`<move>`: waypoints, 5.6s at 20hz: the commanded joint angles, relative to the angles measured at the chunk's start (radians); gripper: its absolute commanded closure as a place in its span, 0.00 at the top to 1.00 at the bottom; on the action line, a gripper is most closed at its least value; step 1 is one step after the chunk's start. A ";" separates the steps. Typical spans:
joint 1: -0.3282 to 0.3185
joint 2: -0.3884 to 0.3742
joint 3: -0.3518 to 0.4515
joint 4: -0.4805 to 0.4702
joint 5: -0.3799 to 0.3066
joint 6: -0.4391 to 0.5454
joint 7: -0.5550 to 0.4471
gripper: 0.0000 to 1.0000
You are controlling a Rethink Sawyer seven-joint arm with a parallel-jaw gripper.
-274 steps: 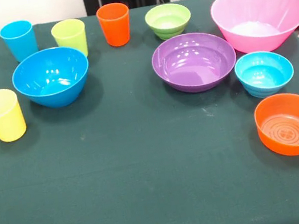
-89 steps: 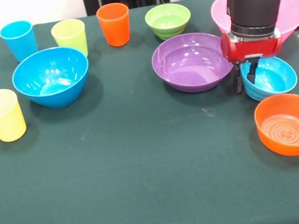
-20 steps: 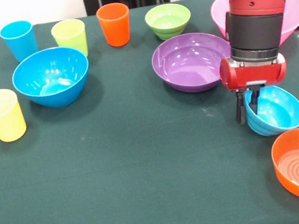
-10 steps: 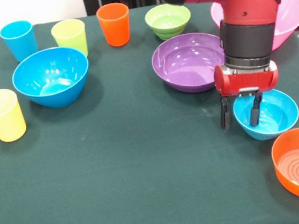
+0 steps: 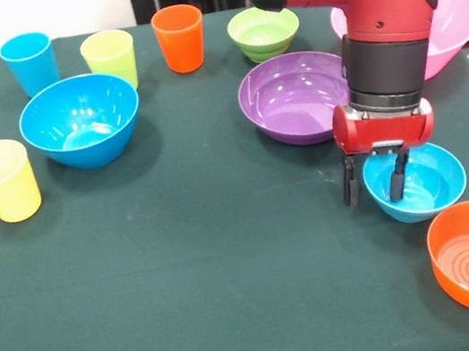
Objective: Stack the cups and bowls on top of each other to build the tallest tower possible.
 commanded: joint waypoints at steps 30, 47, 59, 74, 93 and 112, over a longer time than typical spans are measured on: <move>-0.143 0.104 0.100 -0.061 -0.138 0.062 -0.036 1.00; -0.172 0.152 0.115 -0.186 -0.183 0.105 -0.056 1.00; -0.205 0.147 0.150 -0.204 -0.198 0.152 -0.090 1.00; -0.254 0.139 0.194 -0.227 -0.235 0.198 -0.145 1.00; -0.294 0.076 0.218 -0.151 -0.280 0.222 -0.142 1.00; -0.344 0.064 0.267 -0.146 -0.346 0.234 -0.146 1.00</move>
